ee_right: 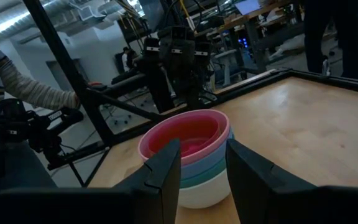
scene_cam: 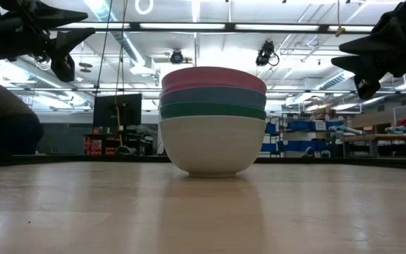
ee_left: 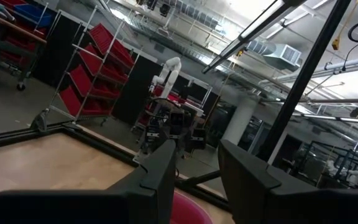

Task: Nest bowls inside each other
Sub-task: Return to Home Position

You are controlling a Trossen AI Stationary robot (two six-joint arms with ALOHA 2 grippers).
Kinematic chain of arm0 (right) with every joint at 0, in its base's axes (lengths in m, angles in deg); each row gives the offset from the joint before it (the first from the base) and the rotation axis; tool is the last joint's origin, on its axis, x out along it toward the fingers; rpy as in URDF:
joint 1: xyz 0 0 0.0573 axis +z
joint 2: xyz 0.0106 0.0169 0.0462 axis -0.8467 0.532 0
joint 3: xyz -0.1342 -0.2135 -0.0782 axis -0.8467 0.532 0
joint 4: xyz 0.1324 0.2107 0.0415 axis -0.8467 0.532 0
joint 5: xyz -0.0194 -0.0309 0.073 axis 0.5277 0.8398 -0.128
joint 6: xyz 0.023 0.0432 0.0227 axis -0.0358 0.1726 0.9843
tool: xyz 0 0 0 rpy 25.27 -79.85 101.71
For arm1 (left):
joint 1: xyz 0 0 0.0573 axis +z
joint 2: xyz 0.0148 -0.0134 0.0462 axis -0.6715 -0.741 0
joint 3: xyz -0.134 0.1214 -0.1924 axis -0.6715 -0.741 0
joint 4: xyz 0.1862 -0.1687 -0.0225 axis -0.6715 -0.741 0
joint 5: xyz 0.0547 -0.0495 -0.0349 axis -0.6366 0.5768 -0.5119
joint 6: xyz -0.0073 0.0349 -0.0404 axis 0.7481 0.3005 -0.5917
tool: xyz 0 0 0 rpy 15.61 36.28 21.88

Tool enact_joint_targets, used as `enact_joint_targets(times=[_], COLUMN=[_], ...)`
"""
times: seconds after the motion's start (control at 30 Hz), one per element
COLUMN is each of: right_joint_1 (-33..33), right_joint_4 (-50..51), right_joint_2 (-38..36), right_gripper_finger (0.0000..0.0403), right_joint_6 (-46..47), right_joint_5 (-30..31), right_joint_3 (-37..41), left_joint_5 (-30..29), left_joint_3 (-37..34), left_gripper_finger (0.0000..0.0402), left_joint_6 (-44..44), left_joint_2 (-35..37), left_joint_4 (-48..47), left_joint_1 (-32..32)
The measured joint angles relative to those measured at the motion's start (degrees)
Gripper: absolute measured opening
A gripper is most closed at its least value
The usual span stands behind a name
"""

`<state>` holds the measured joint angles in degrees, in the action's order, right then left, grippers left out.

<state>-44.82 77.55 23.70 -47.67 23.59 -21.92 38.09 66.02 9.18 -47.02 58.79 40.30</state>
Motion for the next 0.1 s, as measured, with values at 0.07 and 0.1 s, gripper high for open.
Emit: enact_joint_targets(times=[0.07, 0.1], right_joint_1=[0.0, 0.0], right_joint_4=[0.0, 0.0], right_joint_2=[0.0, 0.0], right_gripper_finger=[0.0118, 0.0118], right_joint_6=[0.0, 0.0], right_joint_5=[0.0, 0.0], right_joint_3=[0.0, 0.0], left_joint_5=[0.0, 0.0], left_joint_3=[0.0, 0.0], left_gripper_finger=[0.0129, 0.0129], left_joint_6=[0.0, 0.0], left_joint_2=[0.0, 0.0], left_joint_4=[0.0, 0.0], left_joint_1=[0.0, 0.0])
